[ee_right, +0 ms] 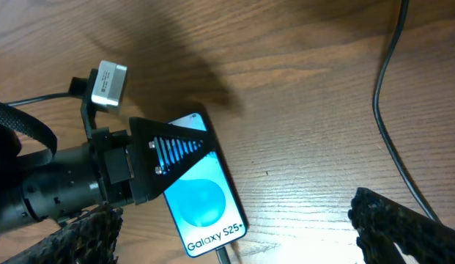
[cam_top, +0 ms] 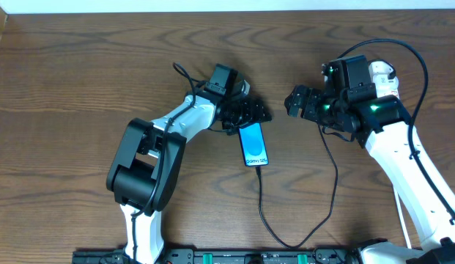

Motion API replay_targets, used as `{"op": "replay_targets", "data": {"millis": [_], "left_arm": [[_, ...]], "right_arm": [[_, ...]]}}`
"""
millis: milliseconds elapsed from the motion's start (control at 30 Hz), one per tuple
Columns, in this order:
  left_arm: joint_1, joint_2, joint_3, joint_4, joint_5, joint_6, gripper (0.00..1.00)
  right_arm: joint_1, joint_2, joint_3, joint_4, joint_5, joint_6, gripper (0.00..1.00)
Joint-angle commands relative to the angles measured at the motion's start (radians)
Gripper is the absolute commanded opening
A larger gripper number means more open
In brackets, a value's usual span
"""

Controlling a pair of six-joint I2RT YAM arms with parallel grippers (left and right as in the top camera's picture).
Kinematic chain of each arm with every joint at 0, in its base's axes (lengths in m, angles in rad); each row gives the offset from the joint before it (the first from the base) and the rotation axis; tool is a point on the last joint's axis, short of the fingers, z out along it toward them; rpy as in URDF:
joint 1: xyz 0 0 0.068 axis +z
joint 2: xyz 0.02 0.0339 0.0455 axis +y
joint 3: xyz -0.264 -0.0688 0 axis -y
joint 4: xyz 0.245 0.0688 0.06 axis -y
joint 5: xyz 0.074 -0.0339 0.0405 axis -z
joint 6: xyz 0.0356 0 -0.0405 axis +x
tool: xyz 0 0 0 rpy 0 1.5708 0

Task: Plug charger to phone and switch on socket
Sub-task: 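Lay the phone flat on the table with the left gripper, then open the left gripper and lift it away from the phone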

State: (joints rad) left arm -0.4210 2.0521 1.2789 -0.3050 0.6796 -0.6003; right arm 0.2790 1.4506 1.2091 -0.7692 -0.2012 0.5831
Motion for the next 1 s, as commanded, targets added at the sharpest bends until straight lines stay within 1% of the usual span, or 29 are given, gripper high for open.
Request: {"op": "replay_targets", "data": {"millis": [0,67,167,433,667,800,967], "left_arm": [[0.005,0.039,0.006,-0.092,-0.222,0.031,0.83],[0.005,0.039,0.027,-0.140,-0.261,0.045,0.83],[0.005,0.039,0.041,-0.171,-0.285,0.054,0.83],[0.005,0.031,0.051,-0.217,-0.334,0.069,0.83],[0.005,-0.034,0.063,-0.235,-0.334,0.116,0.84],[0.005,-0.142,0.094,-0.281,-0.351,0.182,0.84],[0.005,-0.331,0.116,-0.401,-0.538,0.215,0.84]], "right_arm": [[0.005,-0.012,0.005,-0.003,0.012,-0.016,0.99],[0.005,-0.012,0.005,-0.003,0.012,-0.016,0.99],[0.005,-0.012,0.005,-0.003,0.013,-0.016,0.99],[0.005,-0.012,0.005,-0.006,0.016,-0.016,0.99],[0.005,-0.012,0.005,-0.012,0.016,-0.016,0.99],[0.005,-0.012,0.005,-0.012,0.016,-0.016,0.99],[0.005,-0.012,0.005,-0.017,0.017,-0.016,0.99]]}}
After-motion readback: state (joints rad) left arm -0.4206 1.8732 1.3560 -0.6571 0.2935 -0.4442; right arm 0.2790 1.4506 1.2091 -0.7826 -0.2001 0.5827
